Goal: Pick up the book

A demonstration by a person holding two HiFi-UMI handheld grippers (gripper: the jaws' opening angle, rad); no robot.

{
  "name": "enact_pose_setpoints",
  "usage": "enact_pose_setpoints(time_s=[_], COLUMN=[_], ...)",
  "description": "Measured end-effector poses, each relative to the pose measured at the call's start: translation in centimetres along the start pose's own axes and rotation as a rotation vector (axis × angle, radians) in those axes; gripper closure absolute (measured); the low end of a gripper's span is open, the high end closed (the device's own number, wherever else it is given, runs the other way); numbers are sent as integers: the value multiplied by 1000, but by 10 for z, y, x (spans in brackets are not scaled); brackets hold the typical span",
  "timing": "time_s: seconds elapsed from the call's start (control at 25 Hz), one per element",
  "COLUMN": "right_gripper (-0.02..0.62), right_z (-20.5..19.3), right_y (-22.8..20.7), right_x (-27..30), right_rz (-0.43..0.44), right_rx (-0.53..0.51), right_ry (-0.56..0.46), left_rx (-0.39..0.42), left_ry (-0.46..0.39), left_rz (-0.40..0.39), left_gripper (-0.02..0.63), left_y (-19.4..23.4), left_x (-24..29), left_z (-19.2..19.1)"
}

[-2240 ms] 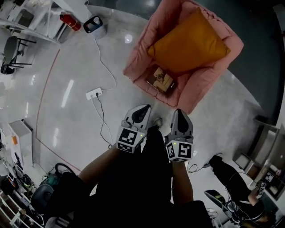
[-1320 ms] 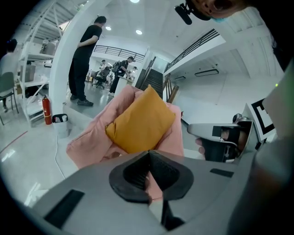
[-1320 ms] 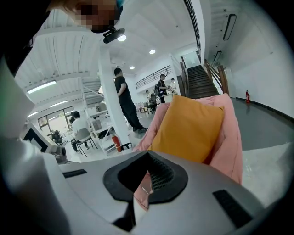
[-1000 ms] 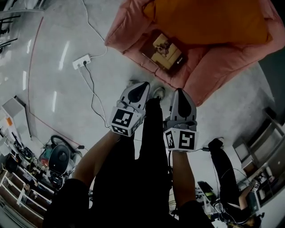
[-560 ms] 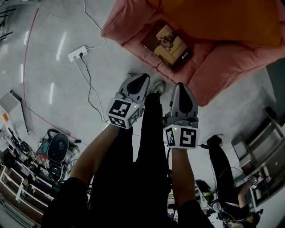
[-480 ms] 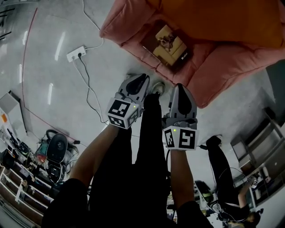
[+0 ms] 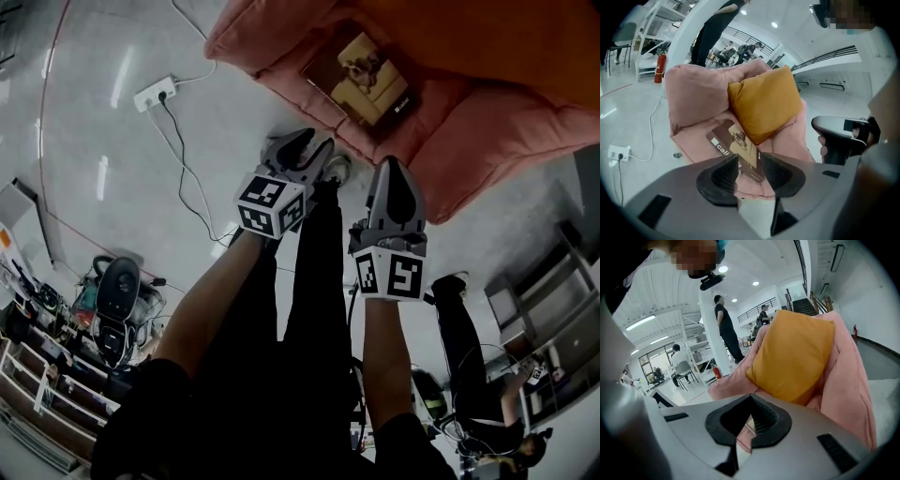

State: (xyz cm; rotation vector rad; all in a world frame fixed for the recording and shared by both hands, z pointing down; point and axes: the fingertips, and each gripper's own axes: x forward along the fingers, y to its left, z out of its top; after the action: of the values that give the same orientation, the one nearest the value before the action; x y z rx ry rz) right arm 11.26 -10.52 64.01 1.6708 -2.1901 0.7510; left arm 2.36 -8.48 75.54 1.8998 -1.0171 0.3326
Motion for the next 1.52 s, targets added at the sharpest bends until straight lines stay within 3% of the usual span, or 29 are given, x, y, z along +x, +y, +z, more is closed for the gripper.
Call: enact_pose_setpoints(time_s=[0.4, 0.84, 1.08, 1.52], right_gripper=[594, 594, 594, 594], right_z=[-23, -48, -54, -58], right_y=[-4, -26, -36, -46], right_x=[12, 22, 23, 38], right_rz=[10, 3, -2, 2], right_rx=[17, 39, 48, 68], right_ry=[40, 90, 111, 132], left_rx=[-131, -187, -250, -293], left_ry=[27, 50, 51, 59], left_rz=[-13, 31, 14, 19], left_gripper=[395, 385, 360, 348], left_y=[23, 43, 46, 57], left_x=[45, 88, 105, 129], left_z=[-20, -37, -39, -35])
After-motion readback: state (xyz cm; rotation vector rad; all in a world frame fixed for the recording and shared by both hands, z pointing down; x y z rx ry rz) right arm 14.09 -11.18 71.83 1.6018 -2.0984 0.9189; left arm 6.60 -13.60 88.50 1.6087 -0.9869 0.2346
